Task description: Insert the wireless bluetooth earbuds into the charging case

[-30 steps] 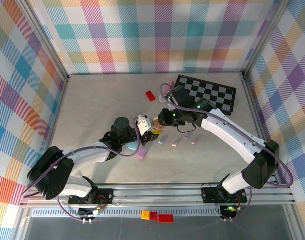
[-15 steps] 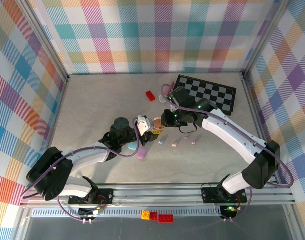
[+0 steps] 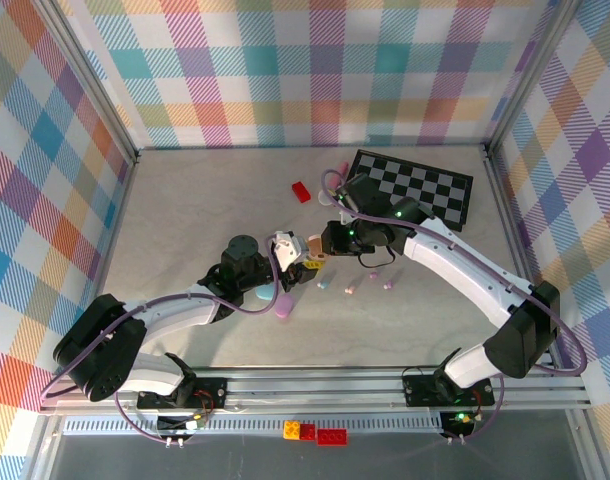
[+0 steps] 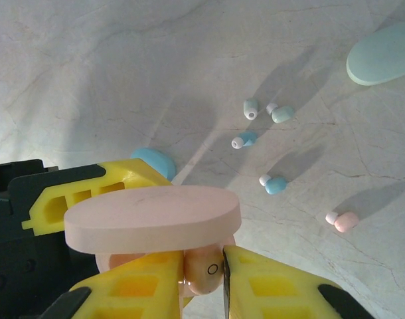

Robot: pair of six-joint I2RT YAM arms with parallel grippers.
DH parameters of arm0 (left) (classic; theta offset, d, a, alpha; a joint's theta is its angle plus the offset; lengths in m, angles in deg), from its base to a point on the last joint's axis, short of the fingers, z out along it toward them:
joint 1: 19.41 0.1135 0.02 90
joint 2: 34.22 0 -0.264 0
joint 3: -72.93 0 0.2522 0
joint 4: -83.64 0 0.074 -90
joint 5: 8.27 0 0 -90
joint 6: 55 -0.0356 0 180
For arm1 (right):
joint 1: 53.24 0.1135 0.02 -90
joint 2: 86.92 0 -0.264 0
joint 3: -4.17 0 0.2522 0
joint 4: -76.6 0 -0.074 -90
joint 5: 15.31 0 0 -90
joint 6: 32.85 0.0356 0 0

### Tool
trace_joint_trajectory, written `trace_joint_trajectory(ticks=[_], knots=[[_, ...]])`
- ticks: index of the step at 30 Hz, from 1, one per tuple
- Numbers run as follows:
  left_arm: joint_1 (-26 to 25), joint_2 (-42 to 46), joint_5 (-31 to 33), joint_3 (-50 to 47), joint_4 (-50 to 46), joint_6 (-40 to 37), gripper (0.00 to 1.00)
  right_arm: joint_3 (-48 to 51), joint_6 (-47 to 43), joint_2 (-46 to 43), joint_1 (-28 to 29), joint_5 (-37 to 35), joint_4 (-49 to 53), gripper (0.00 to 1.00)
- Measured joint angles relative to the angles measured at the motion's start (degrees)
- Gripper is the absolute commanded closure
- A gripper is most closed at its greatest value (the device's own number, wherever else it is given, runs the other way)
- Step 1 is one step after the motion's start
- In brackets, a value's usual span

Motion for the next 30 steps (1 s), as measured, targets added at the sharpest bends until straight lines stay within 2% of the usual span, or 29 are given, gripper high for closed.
trace_joint_trajectory(ticks=[12, 19, 24, 30], knots=[[0.0, 0.0, -0.35, 0.0, 0.07, 0.81, 0.66, 0.61, -1.6, 0.35, -0.04, 0.85, -0.28, 0.78], [0.0, 0.0, -0.37, 0.0, 0.2, 0.92, 0.66, 0.61, -2.86, 0.92, -0.04, 2.23, -0.35, 0.71], [0.11, 0.0, -0.37, 0.0, 0.63, 1.44, 0.66, 0.61, -3.04, 1.05, -0.04, 2.32, -0.42, 0.63], [0.55, -0.02, -0.46, -0.28, 3.06, 2.8, 0.66, 2.82, -3.15, -2.43, -0.04, 0.87, -2.32, 0.48]])
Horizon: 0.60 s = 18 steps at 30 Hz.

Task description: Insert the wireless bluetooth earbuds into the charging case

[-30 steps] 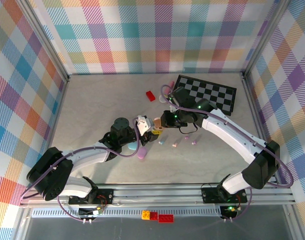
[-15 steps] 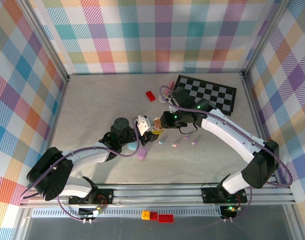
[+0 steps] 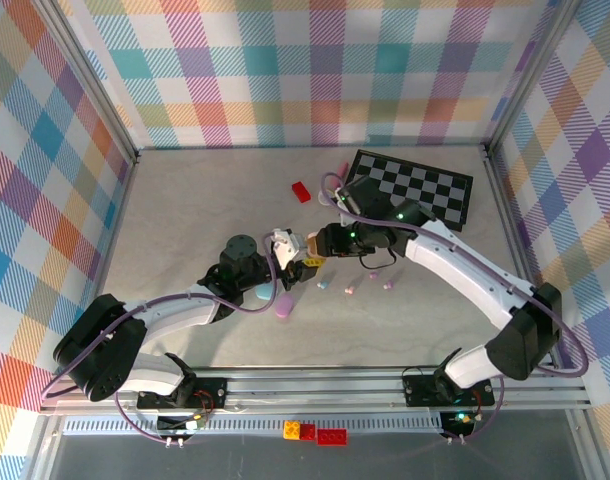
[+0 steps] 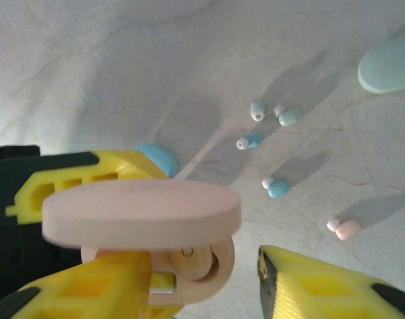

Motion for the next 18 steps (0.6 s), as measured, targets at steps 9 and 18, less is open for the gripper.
trace_joint_trajectory(ticks=[9, 18], knots=[[3.89, -0.83, -0.55, -2.6, 4.55, 3.63, 0.66, 15.65, 4.35, -18.23, -1.27, -7.08, -6.97, 0.41], [5.35, -2.03, -1.09, -3.43, 11.21, 9.66, 0.67, 32.52, 19.28, -20.37, -14.27, -0.37, -14.91, 0.45]])
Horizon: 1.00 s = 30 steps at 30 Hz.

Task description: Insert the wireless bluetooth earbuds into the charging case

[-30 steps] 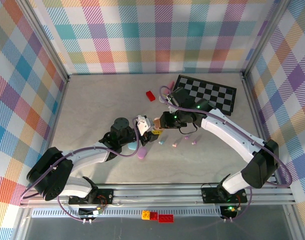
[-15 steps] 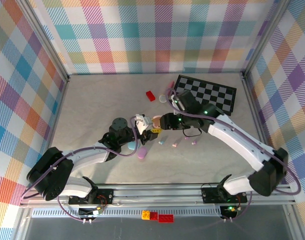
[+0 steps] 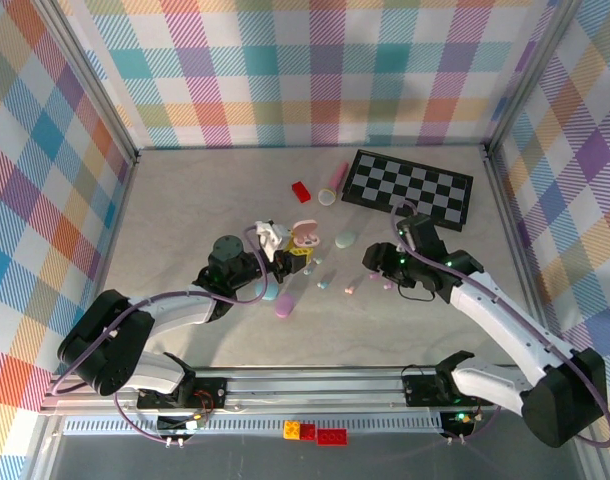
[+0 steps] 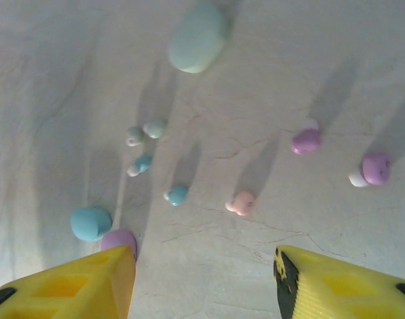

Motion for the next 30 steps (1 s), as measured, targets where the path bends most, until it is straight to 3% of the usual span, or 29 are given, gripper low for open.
trace_joint_trajectory(ticks=[9, 13, 30], knots=[[0.0, 0.04, -0.33, 0.0, 3.34, 2.56, 0.68, 7.69, 9.51, 11.08, -2.4, 11.17, -14.64, 0.56], [0.0, 0.24, -0.33, 0.0, 3.34, 2.75, 0.68, 9.27, 11.8, 15.04, -2.4, 14.08, -19.85, 0.56], [0.0, 1.55, -1.22, 0.0, 1.97, 2.93, 0.68, 10.75, 14.19, 26.16, -2.43, 19.32, -29.22, 0.59]])
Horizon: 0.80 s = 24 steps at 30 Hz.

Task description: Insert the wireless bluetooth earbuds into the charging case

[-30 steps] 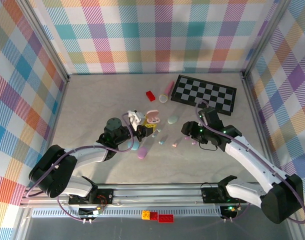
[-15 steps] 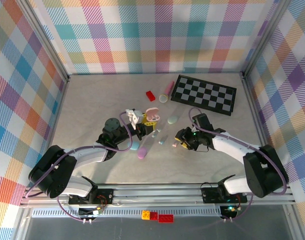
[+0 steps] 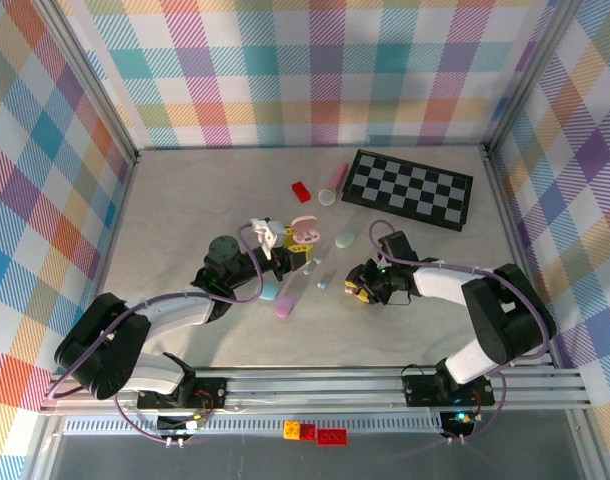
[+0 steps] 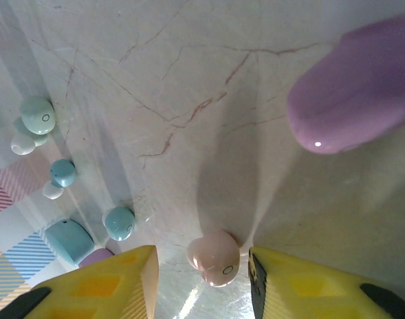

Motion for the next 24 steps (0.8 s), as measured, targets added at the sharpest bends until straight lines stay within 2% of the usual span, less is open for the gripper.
trace_joint_trajectory(ticks=[14, 24], knots=[[0.0, 0.63, -0.15, 0.0, -1.25, -0.46, 0.68, 0.26, 0.15, 1.4, -0.2, 0.87, -3.56, 0.73], [0.0, 0.63, -0.17, 0.0, -1.25, -0.66, 0.68, 0.26, 0.13, 3.02, -0.2, 1.95, -5.6, 0.75]])
